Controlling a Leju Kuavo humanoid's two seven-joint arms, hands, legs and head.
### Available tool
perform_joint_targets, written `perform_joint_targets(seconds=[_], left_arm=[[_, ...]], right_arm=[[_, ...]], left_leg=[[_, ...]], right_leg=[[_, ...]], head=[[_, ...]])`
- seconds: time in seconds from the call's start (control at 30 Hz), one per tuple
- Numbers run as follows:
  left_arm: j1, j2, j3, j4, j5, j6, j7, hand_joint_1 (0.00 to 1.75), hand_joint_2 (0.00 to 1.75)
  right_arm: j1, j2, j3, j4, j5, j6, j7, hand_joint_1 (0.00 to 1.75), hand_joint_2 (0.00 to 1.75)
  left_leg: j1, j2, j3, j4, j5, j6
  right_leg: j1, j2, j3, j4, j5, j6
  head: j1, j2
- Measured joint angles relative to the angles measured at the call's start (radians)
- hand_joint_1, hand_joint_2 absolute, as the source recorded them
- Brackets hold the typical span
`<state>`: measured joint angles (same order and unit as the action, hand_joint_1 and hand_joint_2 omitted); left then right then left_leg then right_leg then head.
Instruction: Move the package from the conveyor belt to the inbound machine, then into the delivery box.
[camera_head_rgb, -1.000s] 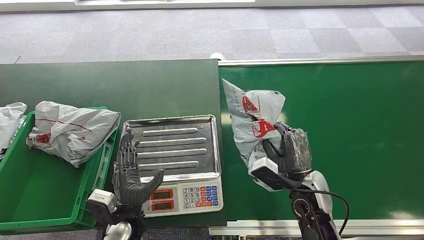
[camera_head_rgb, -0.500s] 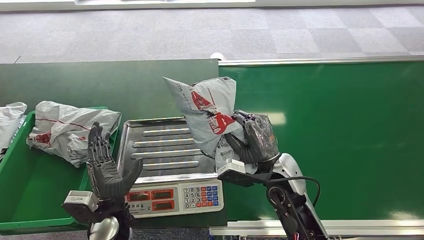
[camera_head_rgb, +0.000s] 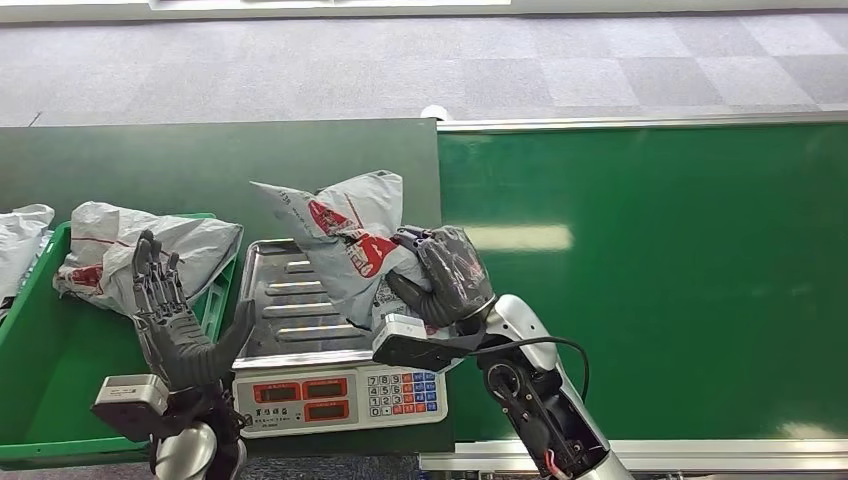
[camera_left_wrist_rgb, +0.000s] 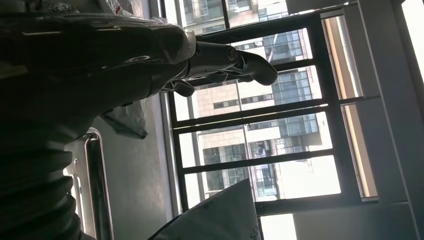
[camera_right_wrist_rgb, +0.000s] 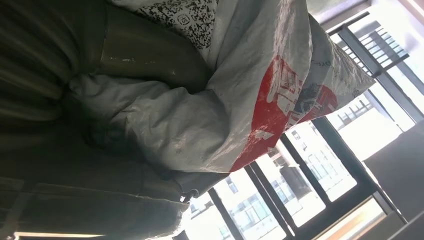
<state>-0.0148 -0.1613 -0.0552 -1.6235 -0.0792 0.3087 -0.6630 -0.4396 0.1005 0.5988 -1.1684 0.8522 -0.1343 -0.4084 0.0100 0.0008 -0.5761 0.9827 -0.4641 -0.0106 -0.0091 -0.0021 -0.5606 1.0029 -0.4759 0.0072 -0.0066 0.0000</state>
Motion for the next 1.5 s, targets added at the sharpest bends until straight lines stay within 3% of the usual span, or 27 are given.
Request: perform_joint_targets(seconds=[0.07, 0.1, 0.3, 0.57, 0.8, 0.93, 1.17, 1.5], left_arm=[[-0.004, 0.0, 0.007, -0.002, -0.003, 0.0, 0.004, 0.0, 1.75], [-0.005, 0.0, 0.01, -0.003, -0.006, 0.0, 0.007, 0.0, 1.75], [-0.015, 0.0, 0.045, -0.012, -0.019, -0.012, 0.038, 0.0, 1.75], [-0.015, 0.001, 0.079, -0.012, -0.019, -0.032, 0.025, 0.0, 1.75], [-0.018, 0.008, 0.068, -0.01, -0.072, -0.063, 0.005, 0.0, 1.75], [-0.029, 0.019, 0.004, -0.004, -0.286, -0.073, 0.017, 0.0, 1.75], [-0.07, 0.038, -0.18, 0.018, -0.627, -0.116, 0.112, 0.0, 1.75], [-0.184, 0.058, -0.372, 0.133, -0.814, -0.206, 0.2, 0.0, 1.75]], right_arm=[[-0.006, 0.008, 0.008, 0.018, 0.001, 0.001, 0.006, 0.13, 1.75], [-0.011, 0.011, 0.012, 0.027, 0.004, 0.003, 0.014, 0.0, 1.75], [-0.026, 0.023, 0.012, 0.101, -0.002, 0.018, 0.072, 0.0, 1.75], [0.013, 0.006, -0.08, 0.201, -0.154, 0.041, -0.049, 0.0, 1.75], [0.099, -0.003, -0.2, 0.174, -0.265, 0.055, -0.127, 0.0, 1.75], [0.168, -0.01, -0.287, 0.072, -0.341, 0.1, -0.167, 0.0, 1.75], [0.273, -0.013, -0.384, -0.144, -0.425, 0.155, -0.187, 0.0, 1.75], [0.414, -0.013, -0.477, -0.336, -0.451, 0.168, -0.206, 0.0, 1.75]], left_leg=[[0.0, 0.0, 0.0, 0.0, 0.0, 0.0], [0.0, 0.0, 0.0, 0.0, 0.0, 0.0], [0.0, 0.0, 0.0, 0.0, 0.0, 0.0], [0.0, 0.0, 0.0, 0.0, 0.0, 0.0], [0.0, 0.0, 0.0, 0.0, 0.0, 0.0], [0.0, 0.0, 0.0, 0.0, 0.0, 0.0], [-0.001, -0.001, 0.0, 0.0, 0.0, 0.0], [0.0, 0.0, 0.001, 0.0, 0.0, 0.0]], right_leg=[[0.0, 0.0, 0.0, 0.0, 0.0, 0.0], [0.0, 0.0, 0.0, 0.0, 0.0, 0.0], [0.0, 0.0, 0.0, 0.0, 0.0, 0.0], [0.0, 0.0, 0.0, 0.0, 0.0, 0.0], [0.0, 0.0, -0.001, -0.001, 0.0, 0.0], [-0.001, 0.0, -0.001, -0.001, 0.0, 0.0], [-0.001, 0.0, -0.001, -0.001, 0.0, 0.0], [-0.001, 0.0, 0.0, -0.001, 0.0, 0.0]], head=[[0.0, 0.0], [0.0, 0.0], [0.0, 0.0], [0.0, 0.0], [0.0, 0.0], [0.0, 0.0], [0.0, 0.0], [0.0, 0.0]])
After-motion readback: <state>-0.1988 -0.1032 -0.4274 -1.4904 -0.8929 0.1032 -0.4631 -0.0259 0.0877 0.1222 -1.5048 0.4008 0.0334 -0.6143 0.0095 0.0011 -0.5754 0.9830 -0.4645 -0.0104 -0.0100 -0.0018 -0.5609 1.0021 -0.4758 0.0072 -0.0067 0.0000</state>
